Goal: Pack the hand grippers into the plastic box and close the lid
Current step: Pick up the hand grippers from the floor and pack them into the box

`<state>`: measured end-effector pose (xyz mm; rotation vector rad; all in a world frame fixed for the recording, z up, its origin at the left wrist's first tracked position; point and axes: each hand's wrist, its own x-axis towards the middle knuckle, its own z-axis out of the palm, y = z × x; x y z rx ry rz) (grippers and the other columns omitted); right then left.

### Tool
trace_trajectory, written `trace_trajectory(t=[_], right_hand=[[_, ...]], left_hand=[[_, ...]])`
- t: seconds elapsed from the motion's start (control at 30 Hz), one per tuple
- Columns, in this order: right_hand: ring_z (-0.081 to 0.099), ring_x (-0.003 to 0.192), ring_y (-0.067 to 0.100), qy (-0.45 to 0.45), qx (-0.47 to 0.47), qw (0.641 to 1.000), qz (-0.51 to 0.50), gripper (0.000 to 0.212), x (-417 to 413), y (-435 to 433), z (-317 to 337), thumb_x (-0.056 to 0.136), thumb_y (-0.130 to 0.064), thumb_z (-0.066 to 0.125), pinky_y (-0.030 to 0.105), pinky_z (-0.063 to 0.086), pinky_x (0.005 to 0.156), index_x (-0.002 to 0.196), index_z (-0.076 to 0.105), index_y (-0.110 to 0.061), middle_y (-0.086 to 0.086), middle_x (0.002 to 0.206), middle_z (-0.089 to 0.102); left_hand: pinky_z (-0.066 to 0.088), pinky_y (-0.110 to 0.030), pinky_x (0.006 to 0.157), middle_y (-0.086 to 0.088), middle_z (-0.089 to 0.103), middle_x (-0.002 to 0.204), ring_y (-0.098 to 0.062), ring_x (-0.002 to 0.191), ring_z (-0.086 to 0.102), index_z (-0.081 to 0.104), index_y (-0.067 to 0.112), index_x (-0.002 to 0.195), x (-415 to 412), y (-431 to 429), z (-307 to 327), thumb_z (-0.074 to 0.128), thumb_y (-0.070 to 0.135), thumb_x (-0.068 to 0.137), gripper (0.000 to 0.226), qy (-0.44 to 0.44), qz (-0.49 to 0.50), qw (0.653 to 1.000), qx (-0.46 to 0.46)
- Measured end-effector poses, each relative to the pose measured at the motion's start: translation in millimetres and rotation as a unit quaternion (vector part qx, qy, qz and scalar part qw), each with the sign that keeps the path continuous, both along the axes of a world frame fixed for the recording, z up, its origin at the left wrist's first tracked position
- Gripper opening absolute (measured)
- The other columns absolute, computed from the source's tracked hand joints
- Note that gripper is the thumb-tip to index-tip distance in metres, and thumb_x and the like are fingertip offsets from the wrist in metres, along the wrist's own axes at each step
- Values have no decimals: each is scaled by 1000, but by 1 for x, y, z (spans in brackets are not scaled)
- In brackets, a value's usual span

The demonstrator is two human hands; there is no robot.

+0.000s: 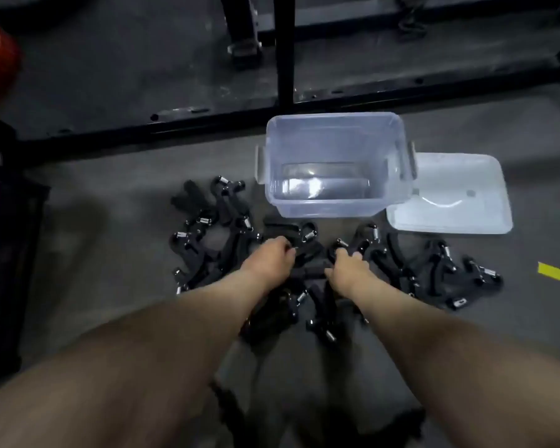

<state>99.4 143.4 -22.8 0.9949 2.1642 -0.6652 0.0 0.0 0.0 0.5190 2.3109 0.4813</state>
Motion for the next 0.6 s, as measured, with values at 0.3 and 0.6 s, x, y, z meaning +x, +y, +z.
trace_trajectory(t=[0.3, 0.6], right_hand=[[41, 121, 43, 5, 108, 993, 40, 41, -28, 29, -80, 94, -17, 47, 49, 39, 101, 134, 40, -20, 20, 143, 12], [37, 123, 40, 69, 68, 995, -18, 60, 1, 18, -84, 83, -19, 63, 48, 42, 101, 130, 27, -17, 15, 143, 6]], left_hand=[[48, -41, 77, -1, 53, 106, -28, 88, 56, 47, 26, 102, -41, 35, -21, 41, 46, 95, 22, 204, 133, 960, 138], [45, -40, 99, -10, 47, 133, -35, 112, 54, 32, 28, 142, -68, 65, -30, 52, 19, 82, 64, 69, 298, 934, 183]])
